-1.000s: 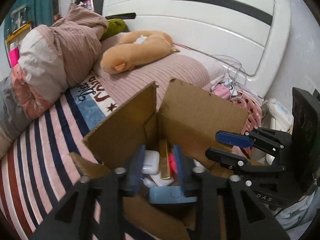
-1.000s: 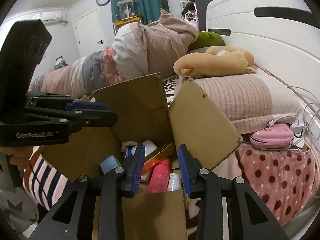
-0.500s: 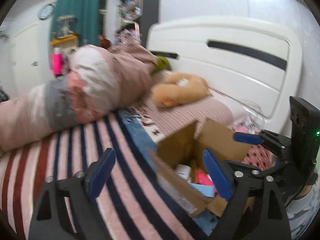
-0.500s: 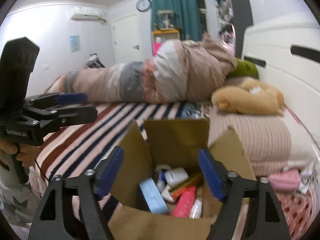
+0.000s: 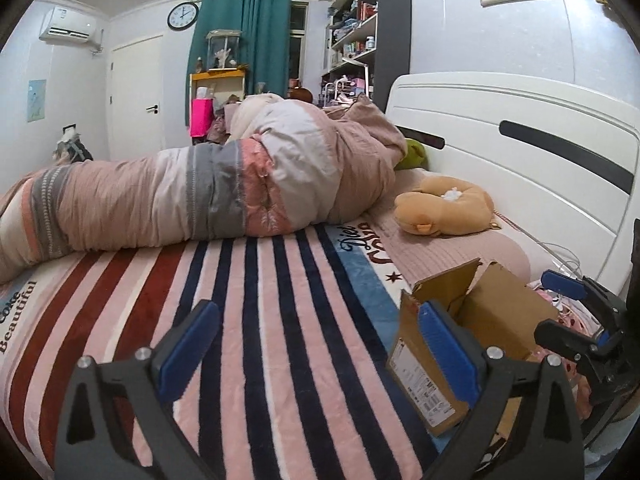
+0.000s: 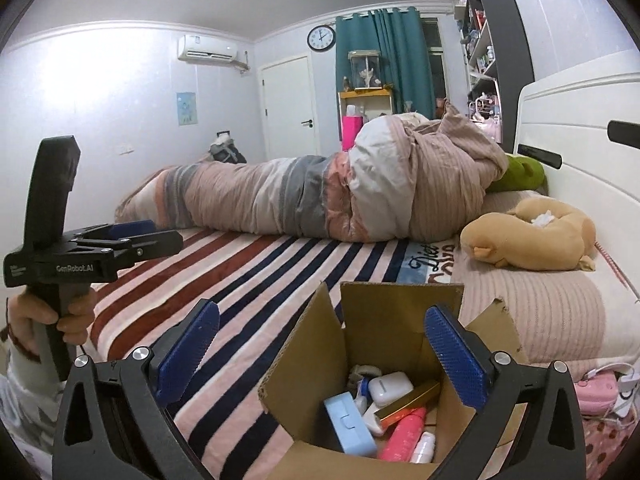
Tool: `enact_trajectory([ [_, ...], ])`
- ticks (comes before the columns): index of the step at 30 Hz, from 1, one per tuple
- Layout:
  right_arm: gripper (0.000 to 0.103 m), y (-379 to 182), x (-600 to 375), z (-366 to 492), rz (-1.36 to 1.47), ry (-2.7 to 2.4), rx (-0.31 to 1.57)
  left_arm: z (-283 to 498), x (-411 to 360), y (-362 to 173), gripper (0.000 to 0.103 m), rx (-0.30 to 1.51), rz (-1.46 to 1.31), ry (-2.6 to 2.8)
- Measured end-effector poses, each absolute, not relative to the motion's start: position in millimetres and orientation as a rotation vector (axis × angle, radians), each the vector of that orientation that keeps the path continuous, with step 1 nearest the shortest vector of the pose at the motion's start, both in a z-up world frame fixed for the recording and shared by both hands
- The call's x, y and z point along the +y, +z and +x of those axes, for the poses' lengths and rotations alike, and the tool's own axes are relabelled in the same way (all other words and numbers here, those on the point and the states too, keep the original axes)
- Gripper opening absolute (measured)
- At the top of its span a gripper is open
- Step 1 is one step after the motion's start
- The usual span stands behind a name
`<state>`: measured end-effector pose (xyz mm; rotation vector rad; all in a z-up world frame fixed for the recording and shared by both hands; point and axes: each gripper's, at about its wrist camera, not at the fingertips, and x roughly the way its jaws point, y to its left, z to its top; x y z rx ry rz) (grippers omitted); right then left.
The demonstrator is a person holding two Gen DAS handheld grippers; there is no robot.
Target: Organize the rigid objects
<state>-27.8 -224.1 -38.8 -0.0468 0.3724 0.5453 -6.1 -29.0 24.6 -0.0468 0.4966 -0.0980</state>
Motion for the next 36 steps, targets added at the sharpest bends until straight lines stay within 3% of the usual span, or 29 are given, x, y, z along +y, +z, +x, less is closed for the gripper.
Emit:
enact_trajectory([
  [36, 0.103, -37, -238, -30, -0.024, 0.529, 0.372, -9, -30, 19, 0.099, 0.506, -0.031, -0.100],
])
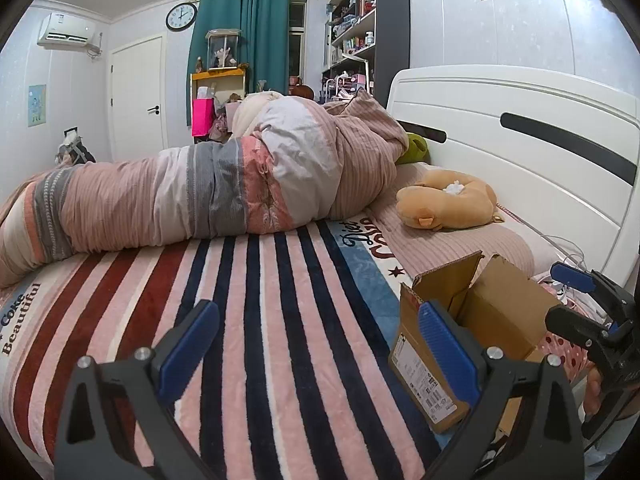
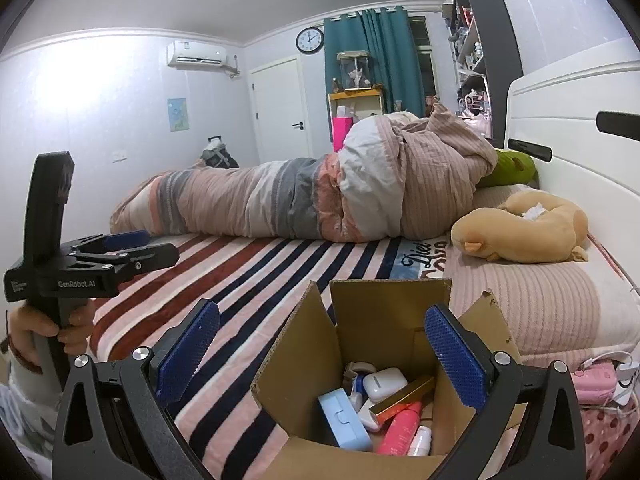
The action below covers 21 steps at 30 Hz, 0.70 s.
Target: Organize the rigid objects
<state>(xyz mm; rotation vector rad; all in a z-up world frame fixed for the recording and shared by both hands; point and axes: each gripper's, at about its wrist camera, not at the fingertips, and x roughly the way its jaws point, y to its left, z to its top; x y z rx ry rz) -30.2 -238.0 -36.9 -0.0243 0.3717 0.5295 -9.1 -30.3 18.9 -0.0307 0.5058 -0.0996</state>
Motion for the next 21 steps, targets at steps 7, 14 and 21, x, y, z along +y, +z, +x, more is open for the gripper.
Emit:
enact_trajectory([
  [7, 0.103, -36.8, -238.3, -30.0, -0.026, 0.530, 0.372, -8.4, -30.5, 19.3, 0.099, 0.505, -0.029, -0.103],
  [14, 0.103, -37.1, -238.1, -30.5, -0.025, 0.529, 0.373, -8.5, -30.2, 19.1, 0.099, 0.505, -0.027, -0.104],
  [21, 0.103, -36.9, -237.2, -30.7, -0.025, 0.528, 0.372, -8.5, -30.4, 19.2, 0.099, 0.506, -0.027, -0.104],
])
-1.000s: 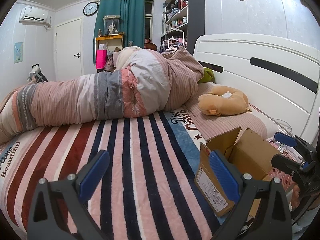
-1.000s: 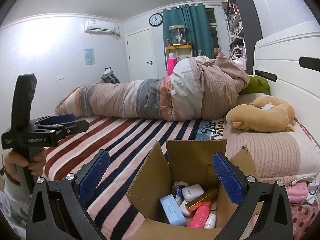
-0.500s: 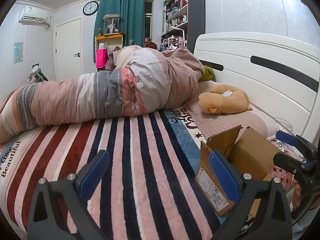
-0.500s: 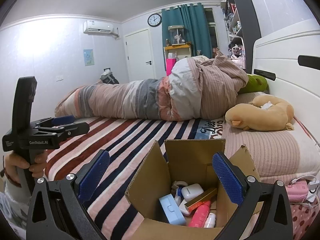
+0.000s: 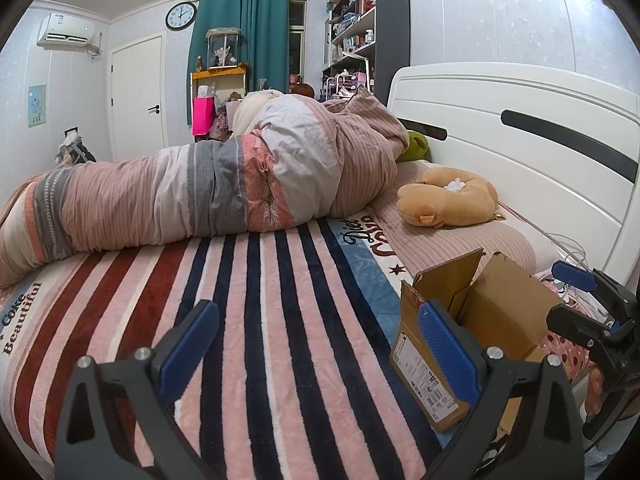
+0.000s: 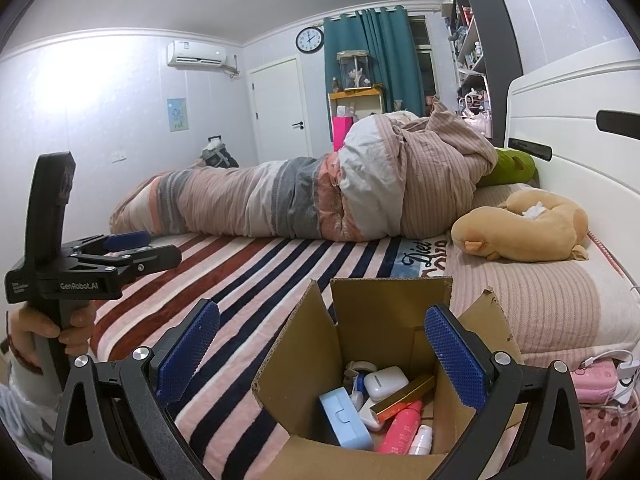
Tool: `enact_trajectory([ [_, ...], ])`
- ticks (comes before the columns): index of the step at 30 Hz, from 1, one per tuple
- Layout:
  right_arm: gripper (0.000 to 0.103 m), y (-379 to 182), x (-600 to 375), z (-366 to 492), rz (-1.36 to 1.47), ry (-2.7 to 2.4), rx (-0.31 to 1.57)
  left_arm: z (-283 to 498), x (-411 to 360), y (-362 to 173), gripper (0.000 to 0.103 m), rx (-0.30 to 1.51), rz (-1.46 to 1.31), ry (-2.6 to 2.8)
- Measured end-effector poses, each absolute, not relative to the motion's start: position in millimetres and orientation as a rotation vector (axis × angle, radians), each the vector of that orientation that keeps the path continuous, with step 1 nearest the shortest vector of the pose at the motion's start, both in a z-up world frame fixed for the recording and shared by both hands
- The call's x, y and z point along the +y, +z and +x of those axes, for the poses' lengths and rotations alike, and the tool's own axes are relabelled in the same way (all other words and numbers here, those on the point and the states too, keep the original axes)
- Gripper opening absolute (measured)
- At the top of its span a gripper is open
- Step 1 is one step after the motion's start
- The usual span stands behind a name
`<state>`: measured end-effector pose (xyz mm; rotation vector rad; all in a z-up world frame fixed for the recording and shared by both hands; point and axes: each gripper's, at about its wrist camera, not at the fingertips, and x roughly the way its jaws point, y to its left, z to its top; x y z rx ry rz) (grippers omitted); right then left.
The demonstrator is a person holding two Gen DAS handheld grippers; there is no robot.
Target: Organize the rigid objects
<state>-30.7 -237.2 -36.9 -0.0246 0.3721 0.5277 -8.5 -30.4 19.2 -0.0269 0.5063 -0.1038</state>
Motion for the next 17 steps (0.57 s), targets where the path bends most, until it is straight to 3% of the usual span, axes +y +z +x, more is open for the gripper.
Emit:
enact_trajectory([
  [17, 0.103, -37.4, -235.2, -32.8, -0.019, 0.524, 0.374, -7.3, -30.7, 20.3, 0.099, 0.509, -0.025, -0.103],
])
